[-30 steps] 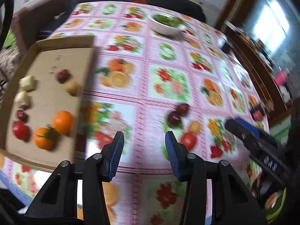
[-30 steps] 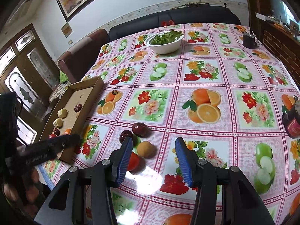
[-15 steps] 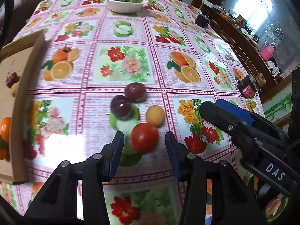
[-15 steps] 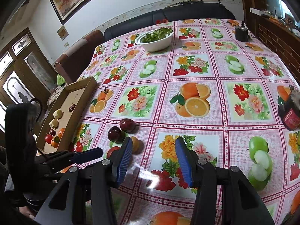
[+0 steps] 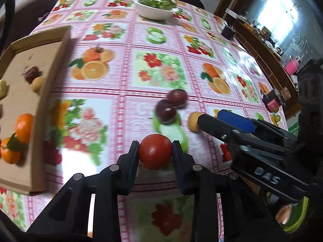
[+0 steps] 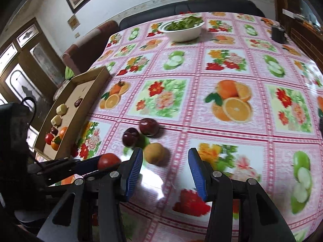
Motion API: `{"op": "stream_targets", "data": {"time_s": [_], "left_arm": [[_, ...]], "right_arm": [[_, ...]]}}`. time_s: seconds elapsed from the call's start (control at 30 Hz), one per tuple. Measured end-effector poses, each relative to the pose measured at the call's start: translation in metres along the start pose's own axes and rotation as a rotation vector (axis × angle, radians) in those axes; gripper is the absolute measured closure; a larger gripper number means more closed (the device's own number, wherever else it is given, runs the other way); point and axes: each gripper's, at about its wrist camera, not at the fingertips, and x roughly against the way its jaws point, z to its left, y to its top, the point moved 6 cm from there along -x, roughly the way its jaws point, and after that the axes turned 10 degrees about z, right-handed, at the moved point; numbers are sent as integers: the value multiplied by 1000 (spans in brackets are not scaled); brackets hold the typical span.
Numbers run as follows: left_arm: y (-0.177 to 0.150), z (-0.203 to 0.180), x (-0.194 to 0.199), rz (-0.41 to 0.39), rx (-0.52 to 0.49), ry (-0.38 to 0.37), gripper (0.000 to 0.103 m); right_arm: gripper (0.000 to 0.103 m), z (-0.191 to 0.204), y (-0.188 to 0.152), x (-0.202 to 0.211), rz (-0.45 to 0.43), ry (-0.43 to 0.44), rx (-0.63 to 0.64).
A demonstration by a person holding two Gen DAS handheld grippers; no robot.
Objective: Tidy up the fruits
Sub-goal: 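Close the left tool on a red tomato while the right tool grasps a brown kiwi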
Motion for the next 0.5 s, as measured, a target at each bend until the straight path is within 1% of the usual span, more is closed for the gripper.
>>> {"op": "stream_targets", "data": {"time_s": [0.07,0.13,0.2,0.23,0.27,0.33,0.5], "left_arm": [[0,6,5,-11,10,8,73],[0,11,10,-22,15,20,73],[1,14,12,-26,19,22,73],[0,16,12,-27,20,24,73],[0,17,13,-29,21,25,73],[0,18,16,-36,21,26,73],[2,24,27,-63,33,46,73]], "right_arm": [[56,5,2,-9,13,-17,18],[63,8,2,-18,31,-30,28],[73,9,2,-26,48,-34,28],[73,10,2,-27,38,-43,38],[76,10,2,-27,38,-54,43],[76,10,2,-25,38,-54,42],[76,10,4,-8,2,-45,31]]}}
